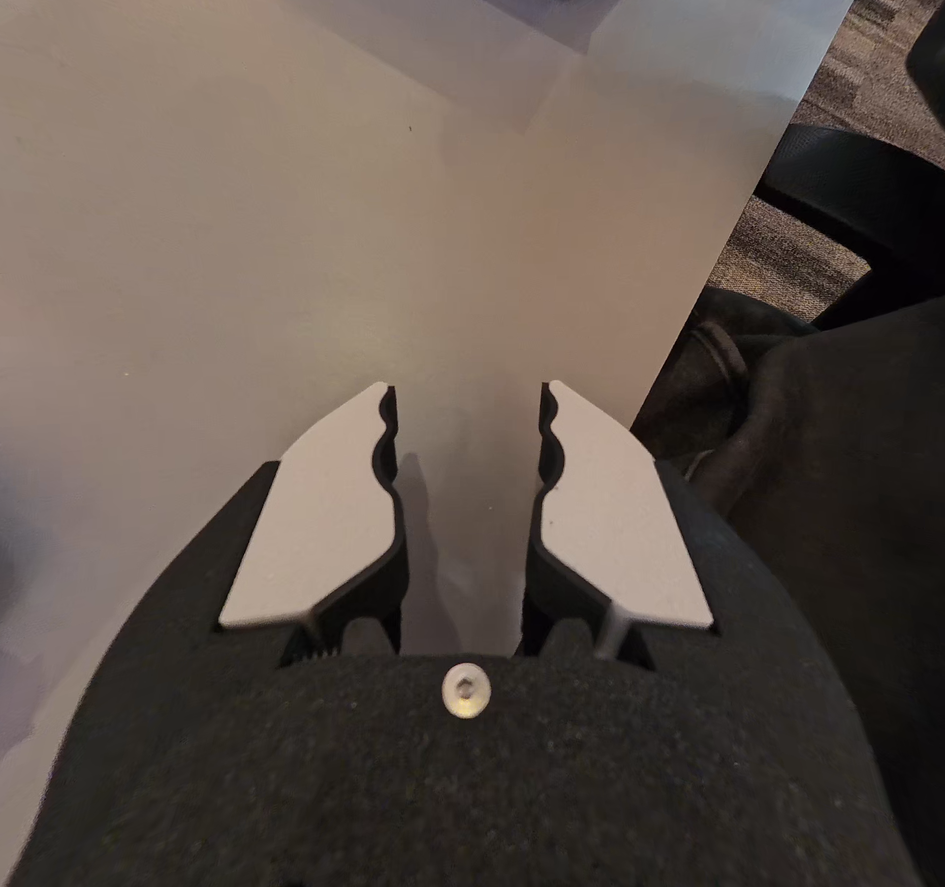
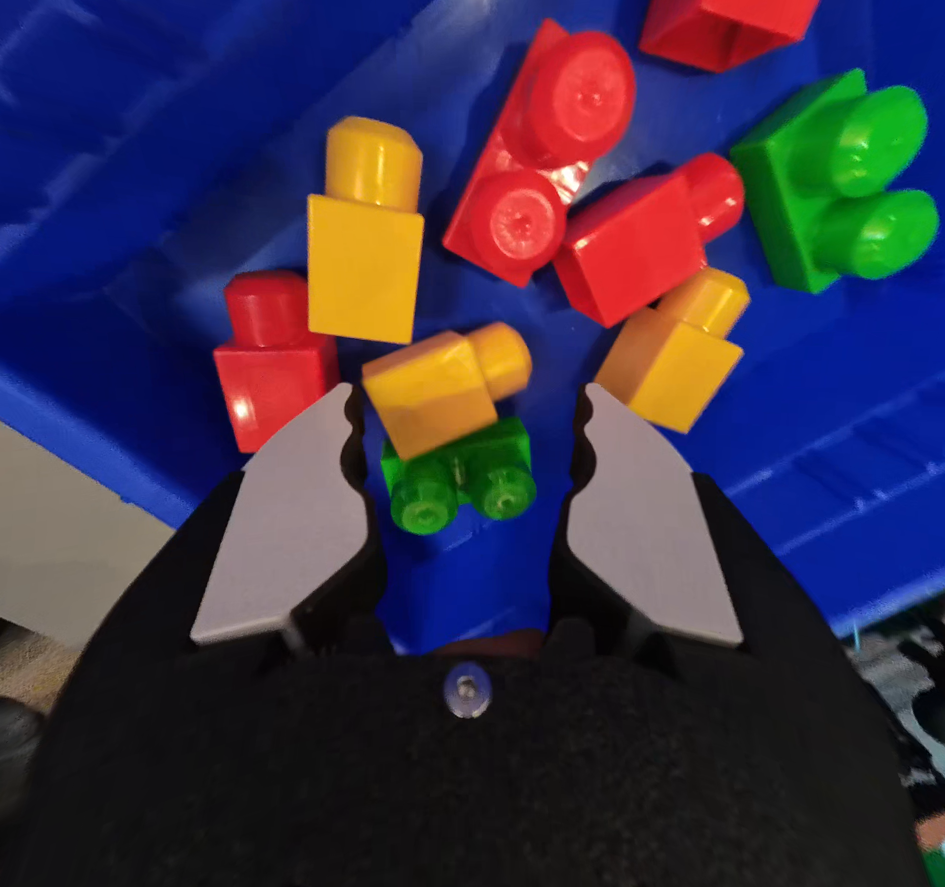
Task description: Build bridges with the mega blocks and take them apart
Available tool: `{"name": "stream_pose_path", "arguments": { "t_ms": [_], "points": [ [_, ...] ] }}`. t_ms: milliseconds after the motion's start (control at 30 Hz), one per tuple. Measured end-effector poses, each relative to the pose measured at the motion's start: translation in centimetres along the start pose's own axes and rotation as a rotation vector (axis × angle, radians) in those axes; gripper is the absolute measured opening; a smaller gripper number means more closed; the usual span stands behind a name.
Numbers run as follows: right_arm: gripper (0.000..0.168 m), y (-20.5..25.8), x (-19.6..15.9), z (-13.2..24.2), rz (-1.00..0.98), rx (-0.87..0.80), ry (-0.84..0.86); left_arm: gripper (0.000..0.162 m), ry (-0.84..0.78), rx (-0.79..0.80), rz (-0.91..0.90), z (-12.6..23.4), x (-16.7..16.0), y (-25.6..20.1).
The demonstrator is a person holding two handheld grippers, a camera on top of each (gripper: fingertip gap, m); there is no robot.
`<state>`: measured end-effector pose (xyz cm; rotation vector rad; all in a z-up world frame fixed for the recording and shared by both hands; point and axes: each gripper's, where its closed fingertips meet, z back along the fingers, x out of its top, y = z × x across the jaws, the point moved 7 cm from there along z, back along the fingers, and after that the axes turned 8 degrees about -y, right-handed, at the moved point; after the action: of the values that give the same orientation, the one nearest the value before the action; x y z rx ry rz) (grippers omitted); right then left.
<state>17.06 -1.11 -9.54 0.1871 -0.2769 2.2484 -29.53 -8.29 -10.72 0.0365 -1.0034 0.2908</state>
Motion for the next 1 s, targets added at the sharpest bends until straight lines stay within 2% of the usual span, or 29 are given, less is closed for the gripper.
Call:
{"name": "stream_pose_path", "arguments": {
  "t_ms": [33,100,200,267,367,400,500,700,800,1000],
  "points": [
    [0.079,-0.1,-0.1,0.9,-0.013,-0.054,0.006,0.053,-0.001,0.005,0.000,0.0,0.0,0.1],
    [0.078,0.5,0.3,3.6,-0.013,-0.222,-0.056,0.053,-0.012,0.015,0.001,0.2,0.1,0.2],
    [0.067,5.7,3.2,7.6,-0.015,-0.322,-0.422,0.054,-0.071,0.062,0.001,0.9,0.8,1.0],
    [0.059,12.0,6.0,8.4,-0.031,-0.204,-0.765,0.054,-0.136,0.114,0.003,1.9,1.5,1.8],
    [0.058,21.4,8.9,6.5,-0.170,0.191,-1.124,0.056,-0.215,0.210,0.035,4.2,2.3,3.6],
    [0.057,23.4,9.4,5.4,-0.211,0.250,-1.160,0.056,-0.230,0.240,0.055,5.1,2.5,4.3],
    [0.057,26.2,10.4,3.4,-0.255,0.298,-1.135,0.059,-0.256,0.356,0.111,7.7,2.8,6.8],
    [0.053,26.8,10.8,2.0,-0.232,0.257,-1.086,0.053,-0.192,0.621,0.234,11.6,4.0,14.5],
    [0.051,26.8,10.8,2.4,-0.237,0.282,-1.103,0.052,-0.089,0.693,0.275,10.8,4.9,19.6],
    [0.051,26.8,10.0,2.5,-0.180,0.216,-1.083,0.049,0.143,0.660,0.399,5.1,4.4,26.2]
  ]
}}
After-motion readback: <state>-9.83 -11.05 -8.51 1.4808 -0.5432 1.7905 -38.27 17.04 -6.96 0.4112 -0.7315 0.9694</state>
